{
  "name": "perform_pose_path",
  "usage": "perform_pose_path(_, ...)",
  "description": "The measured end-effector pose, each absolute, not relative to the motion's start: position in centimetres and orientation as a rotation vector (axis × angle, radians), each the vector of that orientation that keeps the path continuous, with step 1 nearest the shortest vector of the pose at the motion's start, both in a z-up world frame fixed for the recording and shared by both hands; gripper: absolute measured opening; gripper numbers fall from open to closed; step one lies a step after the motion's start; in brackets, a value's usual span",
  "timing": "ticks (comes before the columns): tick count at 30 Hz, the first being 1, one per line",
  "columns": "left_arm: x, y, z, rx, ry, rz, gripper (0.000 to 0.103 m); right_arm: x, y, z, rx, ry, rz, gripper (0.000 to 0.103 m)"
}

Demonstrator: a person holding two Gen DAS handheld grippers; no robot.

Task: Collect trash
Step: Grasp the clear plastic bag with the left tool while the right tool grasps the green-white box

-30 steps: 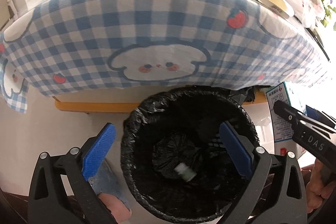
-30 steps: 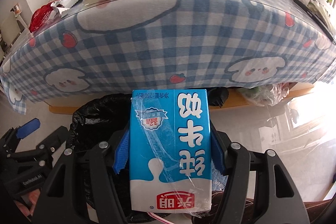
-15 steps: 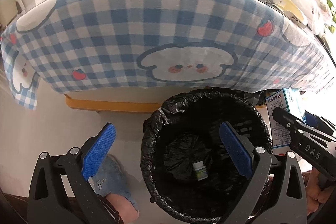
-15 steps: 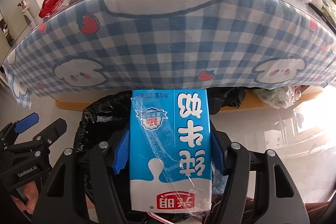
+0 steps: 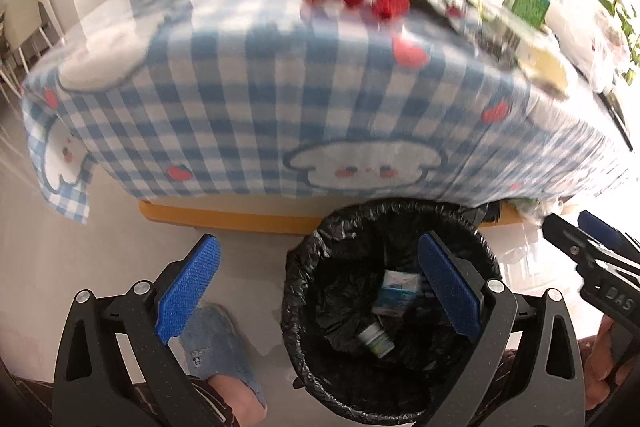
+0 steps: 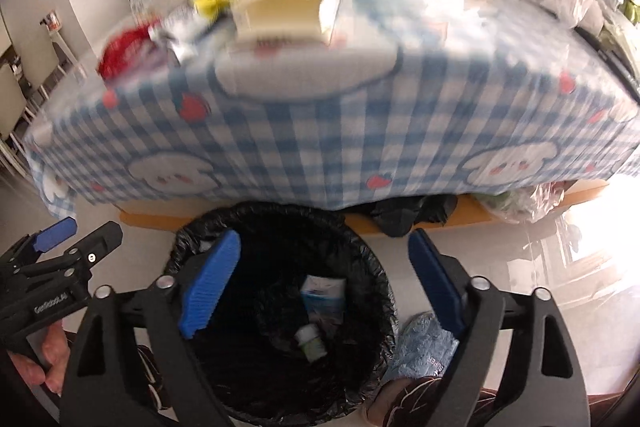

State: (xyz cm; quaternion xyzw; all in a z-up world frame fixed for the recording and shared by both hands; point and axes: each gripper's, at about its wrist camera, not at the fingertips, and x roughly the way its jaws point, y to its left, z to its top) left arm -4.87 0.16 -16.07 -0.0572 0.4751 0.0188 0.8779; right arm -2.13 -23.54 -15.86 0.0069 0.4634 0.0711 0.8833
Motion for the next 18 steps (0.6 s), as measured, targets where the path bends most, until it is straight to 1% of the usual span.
perform_pose_path(2,-4.6,0.3,-14.7,-0.116,0.98,0.035,0.097,-2.1,-23.9,-14.4,0.007,0.942,0.152,0.092)
perform_pose_path(3,-4.4,0.3,-13.9,-0.109,0.974,0.029,0.097,-2.0,-24.1,-13.2,-0.007,0.913,0.156,0.095)
perform_pose_path(4,-4.2,0.3,-13.0,-0.097,0.964,0.026,0.097,-1.9,-24.2,-12.4,-0.015,0.896,0.154,0.096)
perform_pose_path(13,-0.6,1.3,-7.8,-0.074,0.932,0.029,0.097,2.6,-25.6,-6.4,-0.063,0.797,0.103,0.096)
perform_pose_path(18,1.8,2.0,-4.9,-0.11,0.899,0.016,0.097,5.3,-27.2,-3.3,-0.005,0.731,0.086,0.095)
